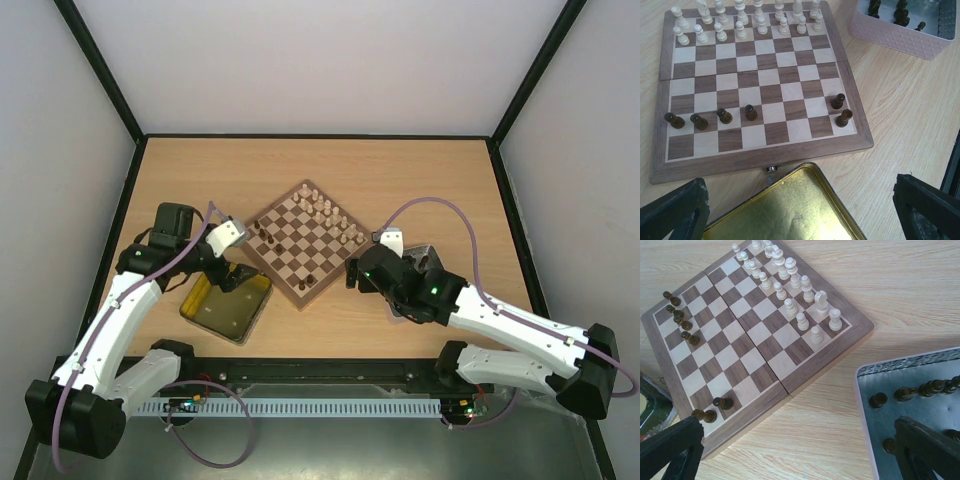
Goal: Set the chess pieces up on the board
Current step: Move the storage box to the center of the board.
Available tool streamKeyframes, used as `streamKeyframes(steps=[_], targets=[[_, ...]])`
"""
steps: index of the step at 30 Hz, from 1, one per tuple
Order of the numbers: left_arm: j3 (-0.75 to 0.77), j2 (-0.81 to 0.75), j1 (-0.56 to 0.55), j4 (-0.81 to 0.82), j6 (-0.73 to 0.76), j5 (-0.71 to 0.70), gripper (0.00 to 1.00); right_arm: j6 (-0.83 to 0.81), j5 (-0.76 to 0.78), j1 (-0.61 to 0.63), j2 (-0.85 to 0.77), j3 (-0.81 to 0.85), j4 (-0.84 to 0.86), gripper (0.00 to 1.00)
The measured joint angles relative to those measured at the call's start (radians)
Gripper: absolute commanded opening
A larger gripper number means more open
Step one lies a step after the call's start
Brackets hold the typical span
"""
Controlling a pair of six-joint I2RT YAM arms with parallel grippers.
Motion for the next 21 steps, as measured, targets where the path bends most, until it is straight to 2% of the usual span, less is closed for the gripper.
streamKeyframes(steps=[21], targets=[[0.002, 0.000, 0.001, -0.030, 0.032, 0.048, 0.99, 0.000, 0.007, 0.000, -0.009, 0.000, 0.000, 0.99]])
